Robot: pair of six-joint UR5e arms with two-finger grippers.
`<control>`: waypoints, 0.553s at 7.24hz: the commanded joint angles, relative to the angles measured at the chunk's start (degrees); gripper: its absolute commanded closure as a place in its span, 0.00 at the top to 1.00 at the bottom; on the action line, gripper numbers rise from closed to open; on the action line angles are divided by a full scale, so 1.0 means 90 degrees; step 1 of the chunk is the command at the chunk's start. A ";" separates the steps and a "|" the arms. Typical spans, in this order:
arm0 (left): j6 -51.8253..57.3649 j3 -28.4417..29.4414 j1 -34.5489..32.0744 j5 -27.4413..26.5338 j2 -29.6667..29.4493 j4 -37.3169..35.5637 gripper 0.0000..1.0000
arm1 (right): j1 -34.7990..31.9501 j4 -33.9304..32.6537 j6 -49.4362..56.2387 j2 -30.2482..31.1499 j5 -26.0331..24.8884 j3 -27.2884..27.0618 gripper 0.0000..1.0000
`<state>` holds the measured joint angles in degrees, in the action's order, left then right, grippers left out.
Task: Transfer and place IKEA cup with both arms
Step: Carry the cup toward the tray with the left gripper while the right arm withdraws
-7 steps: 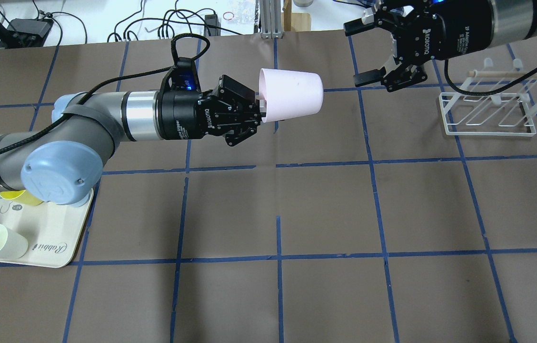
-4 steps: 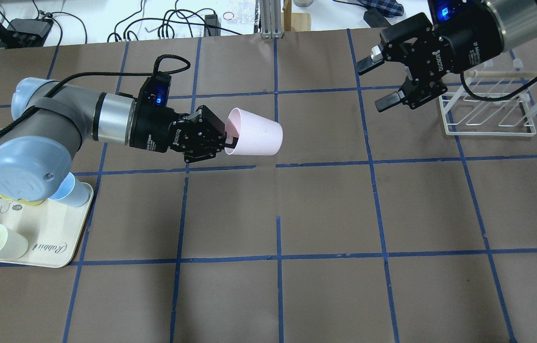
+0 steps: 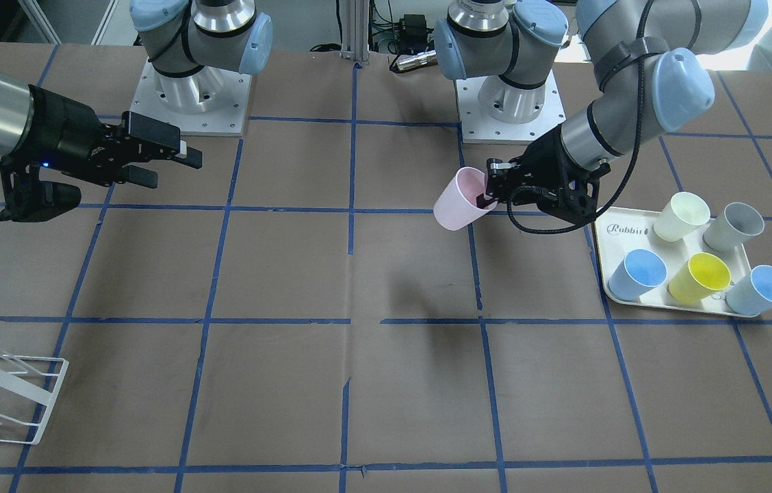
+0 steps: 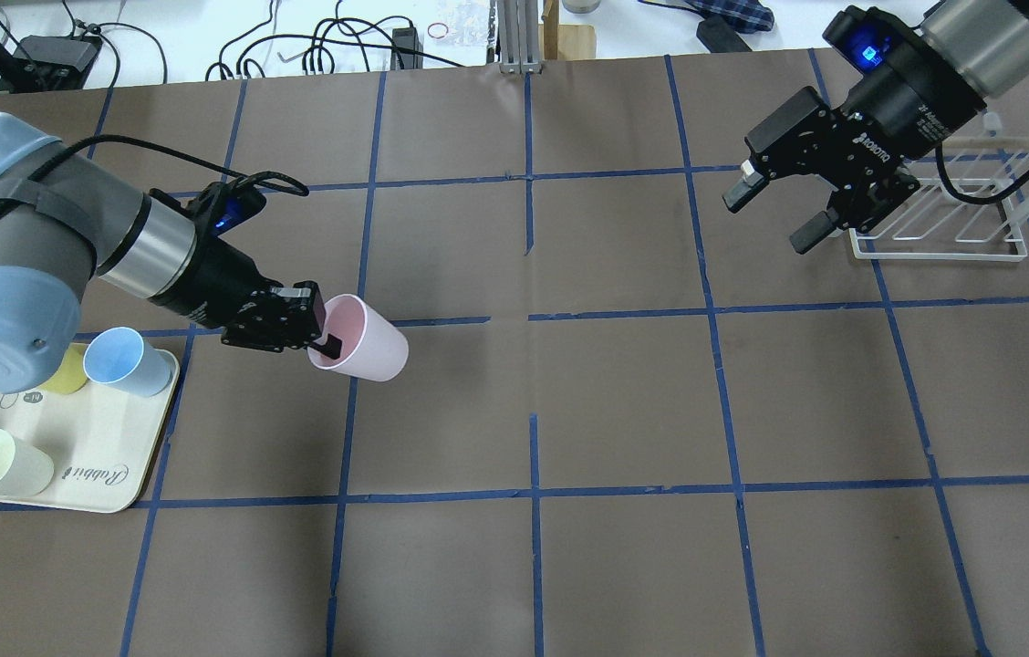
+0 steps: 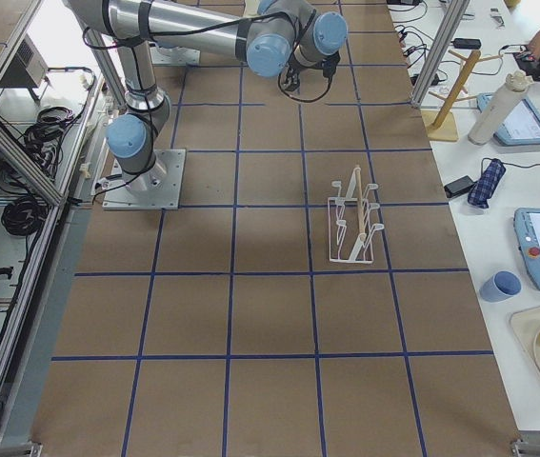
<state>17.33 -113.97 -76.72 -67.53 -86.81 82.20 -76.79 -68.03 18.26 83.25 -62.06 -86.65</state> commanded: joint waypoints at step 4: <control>0.3156 -0.0382 0.2152 -0.1597 0.0105 -0.0061 0.00 | -0.1583 -0.1775 -0.2806 0.0008 -0.2915 -0.0059 1.00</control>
<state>38.28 -116.27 -63.13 -80.51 -85.83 81.85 -88.09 -81.22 -1.36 83.25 -83.25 -86.98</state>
